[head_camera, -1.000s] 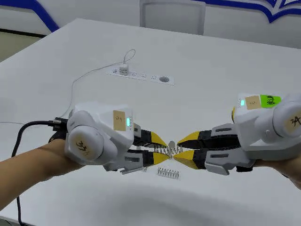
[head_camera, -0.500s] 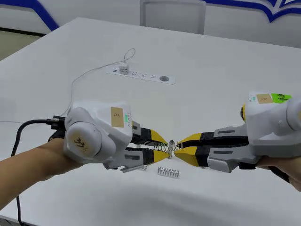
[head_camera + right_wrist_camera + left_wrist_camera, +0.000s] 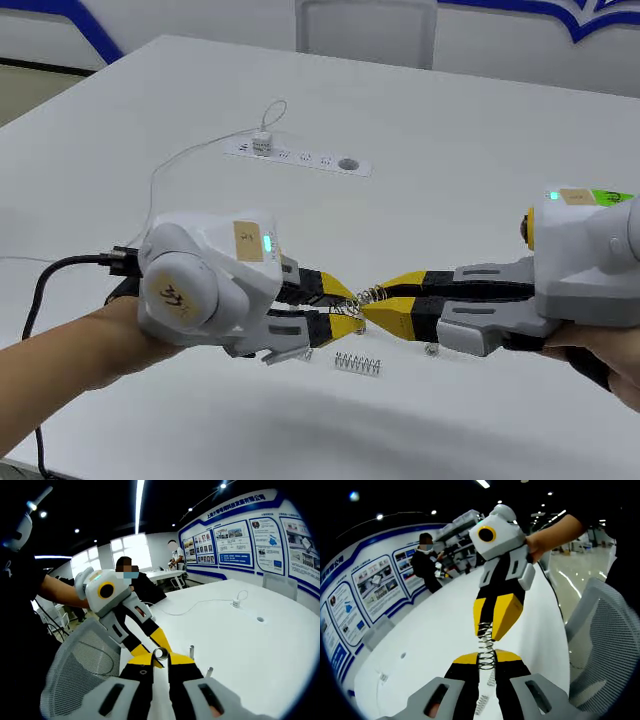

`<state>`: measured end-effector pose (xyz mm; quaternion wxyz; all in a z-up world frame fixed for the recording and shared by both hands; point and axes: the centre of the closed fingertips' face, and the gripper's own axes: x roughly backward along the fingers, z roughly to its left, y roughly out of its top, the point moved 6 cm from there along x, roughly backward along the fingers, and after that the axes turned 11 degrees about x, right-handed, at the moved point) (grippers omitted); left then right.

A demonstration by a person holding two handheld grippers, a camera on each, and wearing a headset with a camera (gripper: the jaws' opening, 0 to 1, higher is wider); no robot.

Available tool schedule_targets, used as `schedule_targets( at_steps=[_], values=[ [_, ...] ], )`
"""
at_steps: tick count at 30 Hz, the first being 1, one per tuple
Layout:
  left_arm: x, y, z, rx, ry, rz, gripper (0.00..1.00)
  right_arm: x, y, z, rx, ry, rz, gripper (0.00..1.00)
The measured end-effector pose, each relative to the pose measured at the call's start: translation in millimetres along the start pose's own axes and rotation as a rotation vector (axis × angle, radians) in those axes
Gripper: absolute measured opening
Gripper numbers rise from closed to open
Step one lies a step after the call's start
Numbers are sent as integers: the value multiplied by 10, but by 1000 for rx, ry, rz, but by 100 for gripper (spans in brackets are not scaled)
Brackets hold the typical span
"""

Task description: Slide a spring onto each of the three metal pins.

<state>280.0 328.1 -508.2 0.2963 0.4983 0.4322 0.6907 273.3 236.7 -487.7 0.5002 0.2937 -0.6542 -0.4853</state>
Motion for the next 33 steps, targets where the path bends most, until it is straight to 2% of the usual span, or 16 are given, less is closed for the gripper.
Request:
schedule_targets(
  at_steps=[3,10,13,15,17,20,22,28,30,33],
  values=[
    [-7,-12,-1,31,-3,-11,10,-24,39,19,12,0,-6,11],
    [-7,-5,-2,52,1,-20,10,-65,97,39,20,0,-8,11],
    [-5,-15,-5,54,0,-19,10,-83,115,59,49,-1,7,11],
    [2,-25,-4,48,2,-15,10,-109,140,87,104,-9,28,11],
    [11,-34,-1,40,5,-10,10,-127,151,96,125,-14,44,11],
    [48,-34,21,56,18,-17,10,-155,183,95,118,-30,46,10],
    [76,-28,36,92,25,-31,10,-160,199,87,110,-36,38,10],
    [138,-32,33,87,52,-55,11,-182,235,85,75,-40,23,10],
    [150,-33,30,114,60,-72,11,-188,246,81,63,-41,21,10],
    [174,-44,23,125,56,-89,13,-187,264,84,50,-40,13,10]
  ],
)
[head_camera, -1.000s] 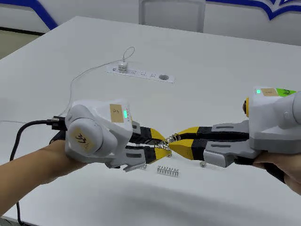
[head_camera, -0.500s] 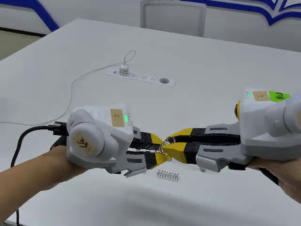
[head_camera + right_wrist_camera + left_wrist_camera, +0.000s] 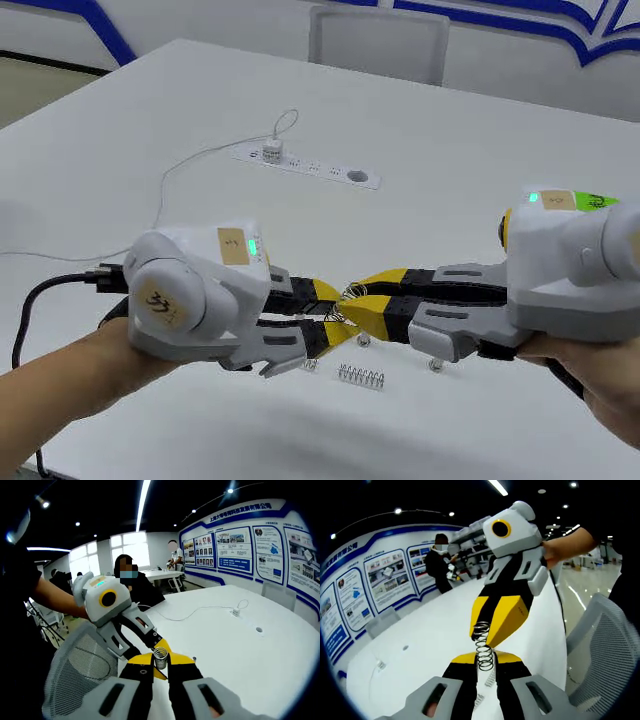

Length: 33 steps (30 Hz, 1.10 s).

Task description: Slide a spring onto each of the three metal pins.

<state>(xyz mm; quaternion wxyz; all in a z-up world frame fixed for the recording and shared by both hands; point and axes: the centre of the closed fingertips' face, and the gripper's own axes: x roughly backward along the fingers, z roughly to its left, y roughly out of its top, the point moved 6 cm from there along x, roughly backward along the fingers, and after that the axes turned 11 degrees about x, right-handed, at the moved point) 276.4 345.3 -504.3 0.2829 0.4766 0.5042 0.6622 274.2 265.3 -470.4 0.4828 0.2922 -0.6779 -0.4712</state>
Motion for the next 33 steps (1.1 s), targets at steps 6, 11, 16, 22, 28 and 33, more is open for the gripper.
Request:
schedule_targets(
  at_steps=[6,11,16,22,28,33],
  values=[
    [50,-67,55,53,30,0,18,54,54,-61,-29,-29,-23,10],
    [89,-142,80,104,21,9,31,129,39,-177,-51,-73,-29,10],
    [141,-223,90,116,28,16,43,263,-47,-311,-59,-128,-13,10],
    [186,-297,157,188,74,19,56,450,-255,-485,-96,-219,17,10],
    [229,-390,217,213,111,26,67,605,-427,-615,-124,-295,50,10],
    [289,-468,248,234,120,26,74,675,-612,-667,-97,-339,126,10]
  ],
)
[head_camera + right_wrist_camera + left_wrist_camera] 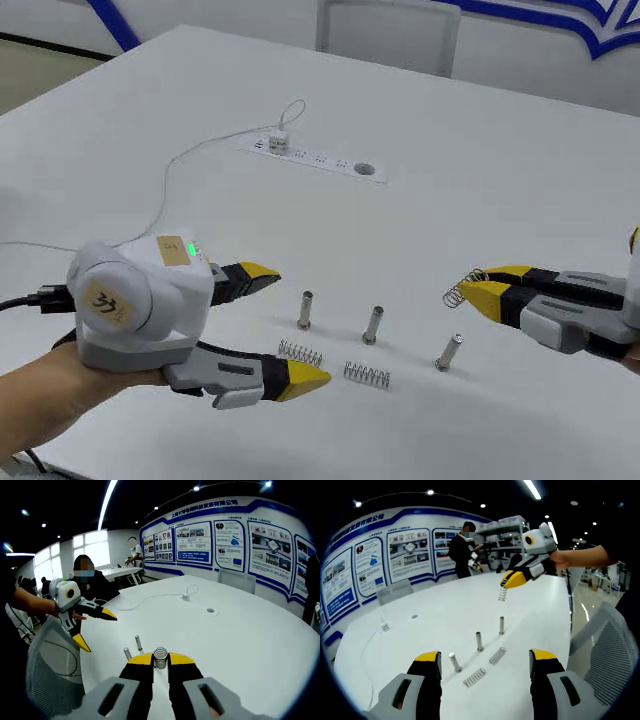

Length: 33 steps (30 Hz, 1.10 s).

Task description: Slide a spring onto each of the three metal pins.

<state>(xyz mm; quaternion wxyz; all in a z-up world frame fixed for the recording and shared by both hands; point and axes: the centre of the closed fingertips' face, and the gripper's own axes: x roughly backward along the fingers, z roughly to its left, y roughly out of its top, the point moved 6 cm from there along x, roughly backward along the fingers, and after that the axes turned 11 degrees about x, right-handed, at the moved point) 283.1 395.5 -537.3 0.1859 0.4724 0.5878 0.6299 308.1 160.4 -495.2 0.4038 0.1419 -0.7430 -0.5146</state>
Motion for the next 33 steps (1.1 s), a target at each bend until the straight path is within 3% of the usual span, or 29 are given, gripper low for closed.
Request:
schedule_targets(
  at_steps=[6,13,19,33],
  values=[
    [40,-96,85,15,44,-1,82,-14,-154,-26,-32,-28,36,10],
    [42,-168,122,35,71,-10,86,-79,-283,-37,-55,-52,73,10],
    [8,-156,107,67,58,-48,89,-95,-342,-83,-68,-63,96,10],
    [-31,-268,76,107,54,-42,93,-163,-448,-113,-50,-65,149,10]
  ],
)
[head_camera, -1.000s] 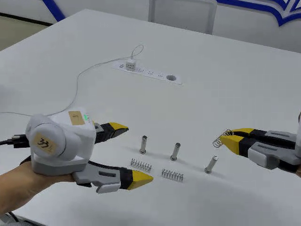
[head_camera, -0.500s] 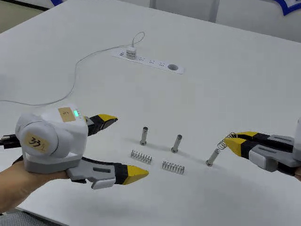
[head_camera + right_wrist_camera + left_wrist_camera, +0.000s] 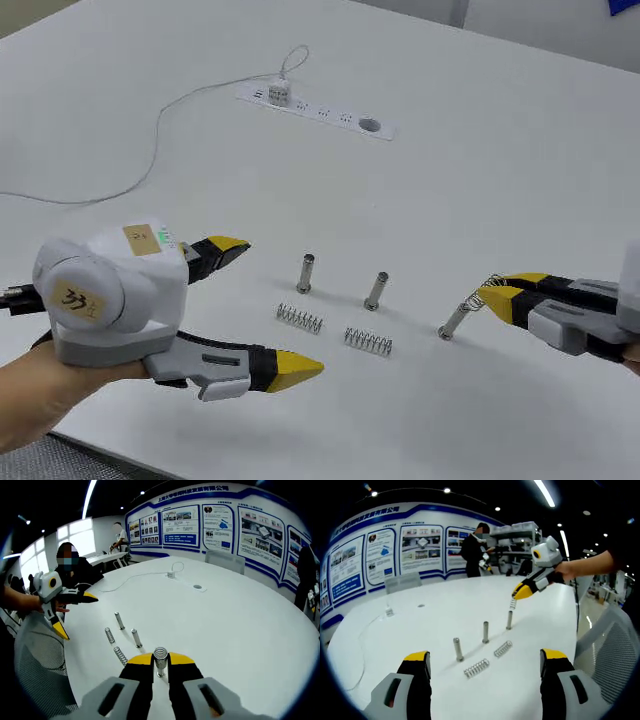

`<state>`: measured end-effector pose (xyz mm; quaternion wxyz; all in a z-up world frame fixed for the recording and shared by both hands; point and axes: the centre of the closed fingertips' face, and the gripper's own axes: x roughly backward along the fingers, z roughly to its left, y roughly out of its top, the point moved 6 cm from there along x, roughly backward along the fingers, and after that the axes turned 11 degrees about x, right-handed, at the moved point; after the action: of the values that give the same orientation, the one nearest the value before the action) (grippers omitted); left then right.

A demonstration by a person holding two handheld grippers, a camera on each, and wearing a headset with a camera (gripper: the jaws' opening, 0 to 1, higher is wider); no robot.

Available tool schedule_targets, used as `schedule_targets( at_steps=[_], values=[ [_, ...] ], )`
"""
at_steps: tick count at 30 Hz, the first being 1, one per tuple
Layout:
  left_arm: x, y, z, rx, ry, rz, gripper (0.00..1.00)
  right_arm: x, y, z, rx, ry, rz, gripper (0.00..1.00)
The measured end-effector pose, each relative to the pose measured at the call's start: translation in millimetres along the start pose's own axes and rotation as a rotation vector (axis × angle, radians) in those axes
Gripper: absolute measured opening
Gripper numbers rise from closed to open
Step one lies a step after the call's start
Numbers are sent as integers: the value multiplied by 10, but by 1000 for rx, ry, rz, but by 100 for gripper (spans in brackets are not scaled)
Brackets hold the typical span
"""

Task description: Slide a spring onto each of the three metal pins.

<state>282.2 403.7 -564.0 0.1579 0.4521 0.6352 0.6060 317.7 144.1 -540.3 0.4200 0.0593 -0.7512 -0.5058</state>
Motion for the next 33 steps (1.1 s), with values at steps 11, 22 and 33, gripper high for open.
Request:
schedule_targets(
  at_steps=[11,22,33],
  values=[
    [20,-37,-2,16,1,2,93,-80,-35,26,-8,13,13,11],
    [12,-35,8,-4,-7,28,93,-209,-148,62,41,25,69,11],
    [35,15,31,-28,-2,47,94,-347,-259,79,100,30,114,11]
  ],
)
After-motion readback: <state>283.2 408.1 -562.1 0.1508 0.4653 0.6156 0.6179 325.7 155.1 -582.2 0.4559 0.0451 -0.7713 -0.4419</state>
